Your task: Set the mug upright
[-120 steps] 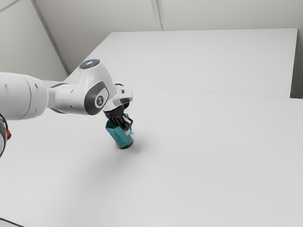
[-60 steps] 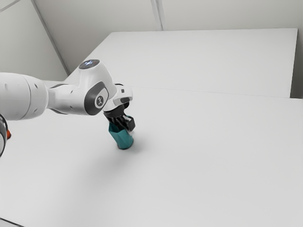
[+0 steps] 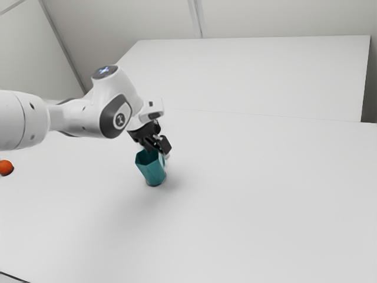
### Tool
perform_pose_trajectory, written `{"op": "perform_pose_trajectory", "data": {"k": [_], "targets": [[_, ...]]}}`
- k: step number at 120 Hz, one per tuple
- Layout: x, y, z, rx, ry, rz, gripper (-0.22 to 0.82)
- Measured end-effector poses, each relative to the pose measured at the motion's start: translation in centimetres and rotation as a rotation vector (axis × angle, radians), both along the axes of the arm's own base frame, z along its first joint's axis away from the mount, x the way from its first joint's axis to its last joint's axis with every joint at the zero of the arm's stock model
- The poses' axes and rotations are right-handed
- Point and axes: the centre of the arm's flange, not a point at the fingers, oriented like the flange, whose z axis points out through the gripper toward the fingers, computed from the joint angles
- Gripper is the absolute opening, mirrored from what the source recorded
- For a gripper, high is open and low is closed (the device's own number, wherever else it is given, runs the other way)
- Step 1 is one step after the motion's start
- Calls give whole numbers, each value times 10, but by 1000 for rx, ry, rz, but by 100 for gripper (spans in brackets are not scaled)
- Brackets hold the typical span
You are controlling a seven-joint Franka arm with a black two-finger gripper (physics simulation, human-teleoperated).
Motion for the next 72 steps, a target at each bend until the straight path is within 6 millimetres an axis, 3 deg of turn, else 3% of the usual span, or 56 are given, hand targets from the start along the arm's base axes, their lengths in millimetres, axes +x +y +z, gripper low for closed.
{"op": "perform_pose_trajectory", "data": {"k": [28,39,57,72], "targets": [[-9,-8,56,-37,-81,-13,53],[3,-13,90,-51,-98,-16,56],[32,-19,162,-49,-38,-17,58],[55,-7,186,-17,66,15,59]]}}
